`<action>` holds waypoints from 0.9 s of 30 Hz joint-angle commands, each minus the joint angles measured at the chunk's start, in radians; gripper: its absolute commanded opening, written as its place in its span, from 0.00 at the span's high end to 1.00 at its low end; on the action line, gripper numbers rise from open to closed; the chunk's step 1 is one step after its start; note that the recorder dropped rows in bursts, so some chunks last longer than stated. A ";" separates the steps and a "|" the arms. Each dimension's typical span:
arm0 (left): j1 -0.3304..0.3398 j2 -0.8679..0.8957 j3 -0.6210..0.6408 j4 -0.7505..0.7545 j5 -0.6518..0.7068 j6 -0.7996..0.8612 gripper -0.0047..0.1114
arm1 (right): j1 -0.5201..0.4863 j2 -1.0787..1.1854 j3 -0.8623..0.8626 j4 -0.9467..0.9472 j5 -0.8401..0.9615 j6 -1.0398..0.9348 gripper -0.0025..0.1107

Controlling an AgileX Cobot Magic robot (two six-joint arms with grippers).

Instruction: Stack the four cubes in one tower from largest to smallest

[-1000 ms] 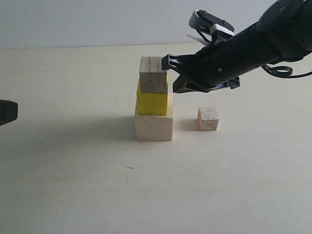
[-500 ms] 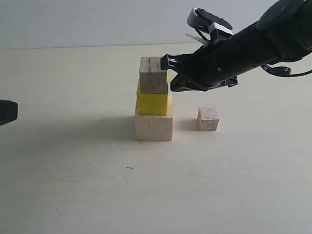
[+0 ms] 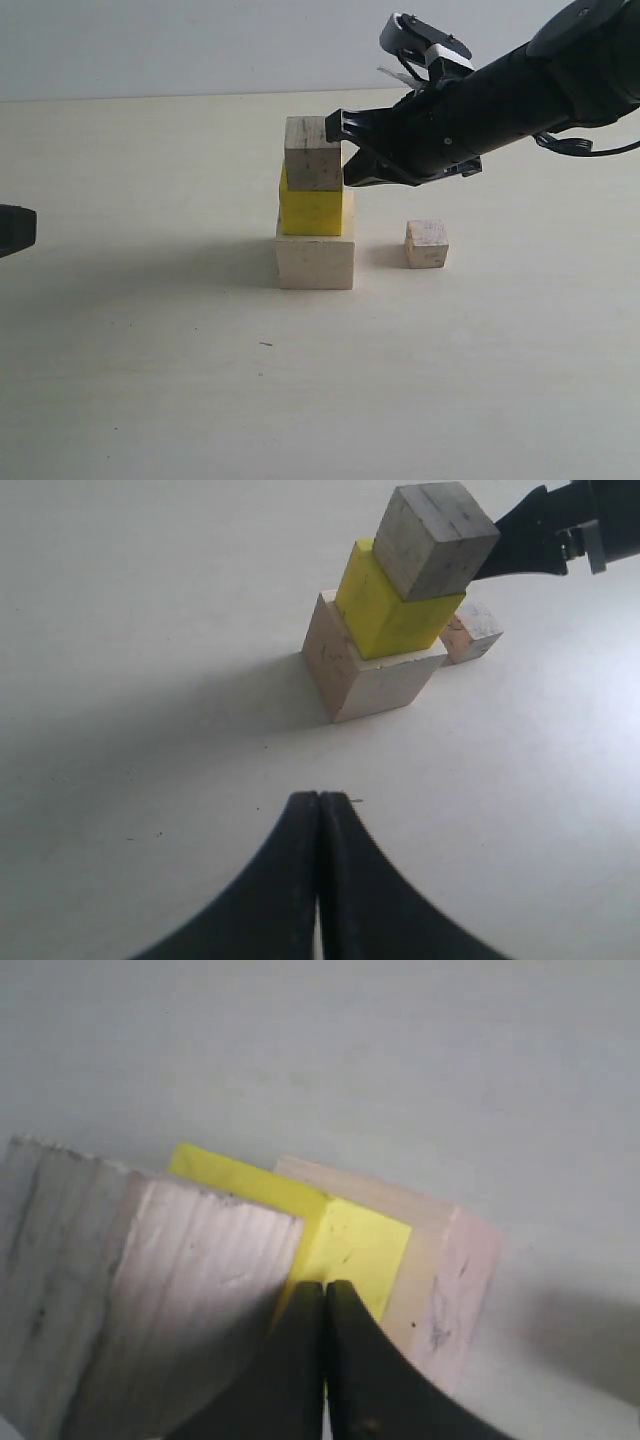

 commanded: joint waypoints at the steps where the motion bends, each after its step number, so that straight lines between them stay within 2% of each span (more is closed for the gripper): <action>1: 0.002 -0.002 0.004 -0.009 -0.014 0.004 0.96 | -0.004 0.001 0.001 0.007 -0.013 -0.028 0.98; 27: 0.002 -0.002 0.004 -0.009 -0.014 0.004 0.96 | -0.004 0.001 0.001 0.016 -0.027 -0.087 0.98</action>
